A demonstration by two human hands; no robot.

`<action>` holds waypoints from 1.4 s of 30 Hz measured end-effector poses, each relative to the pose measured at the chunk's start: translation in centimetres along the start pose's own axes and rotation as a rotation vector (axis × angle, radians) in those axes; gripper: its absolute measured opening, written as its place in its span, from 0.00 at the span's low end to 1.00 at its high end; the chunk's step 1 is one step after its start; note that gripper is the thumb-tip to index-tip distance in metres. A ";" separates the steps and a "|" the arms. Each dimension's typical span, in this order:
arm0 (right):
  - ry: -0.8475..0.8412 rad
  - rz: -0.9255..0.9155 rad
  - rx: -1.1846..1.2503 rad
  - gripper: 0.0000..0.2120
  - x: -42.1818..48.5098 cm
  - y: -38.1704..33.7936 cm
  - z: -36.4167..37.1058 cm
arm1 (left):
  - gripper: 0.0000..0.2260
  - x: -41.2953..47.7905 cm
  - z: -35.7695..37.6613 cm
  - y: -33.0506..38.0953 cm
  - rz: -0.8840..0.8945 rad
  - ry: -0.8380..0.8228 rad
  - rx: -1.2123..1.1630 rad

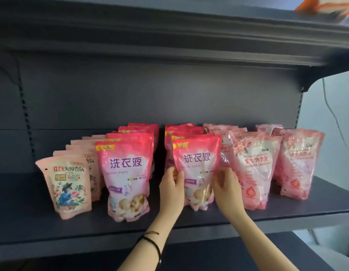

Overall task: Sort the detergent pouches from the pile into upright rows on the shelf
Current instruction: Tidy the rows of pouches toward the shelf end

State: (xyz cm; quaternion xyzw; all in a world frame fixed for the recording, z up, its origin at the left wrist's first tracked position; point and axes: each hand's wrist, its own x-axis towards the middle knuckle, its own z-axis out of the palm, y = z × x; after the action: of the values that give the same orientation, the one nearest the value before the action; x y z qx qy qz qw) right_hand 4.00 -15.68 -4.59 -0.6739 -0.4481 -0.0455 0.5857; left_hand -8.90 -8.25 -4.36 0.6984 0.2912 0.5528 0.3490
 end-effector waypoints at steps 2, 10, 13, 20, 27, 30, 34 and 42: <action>-0.035 0.004 0.082 0.05 0.7 0.5 -0.3 | 0.11 0.2 1.3 -0.5 -0.016 0.037 -0.010; -0.204 0.055 0.165 0.10 2.6 2.7 -0.3 | 0.10 -0.5 4.0 -1.2 -0.244 0.179 -0.356; -0.226 0.052 0.165 0.10 2.9 2.8 -0.2 | 0.08 -0.1 4.0 -1.0 -0.246 0.236 -0.380; -0.253 0.038 0.196 0.10 2.4 2.4 0.8 | 0.07 0.1 2.9 -1.6 -0.279 0.222 -0.348; -0.348 0.006 0.051 0.09 3.1 1.9 -0.9 | 0.11 -1.0 2.0 -0.2 0.092 0.449 0.134; -0.581 0.046 -0.132 0.11 3.3 1.0 -2.9 | 0.11 -1.5 2.0 1.9 0.311 0.400 0.341; -0.747 -0.095 -0.316 0.11 4.8 -2.6 -7.6 | 0.05 0.5 1.5 6.2 0.565 0.103 0.579; -0.563 -0.287 -0.430 0.06 14.5 -7.8 -18.7 | 0.03 7.8 4.2 14.1 0.580 -0.344 0.669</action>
State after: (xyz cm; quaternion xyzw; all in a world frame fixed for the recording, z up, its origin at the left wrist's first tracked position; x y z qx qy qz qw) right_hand 16.16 -23.94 15.54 -0.6981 -0.6612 -0.0331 0.2727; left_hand -2.82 -11.03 10.85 0.9064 0.1840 0.3796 -0.0206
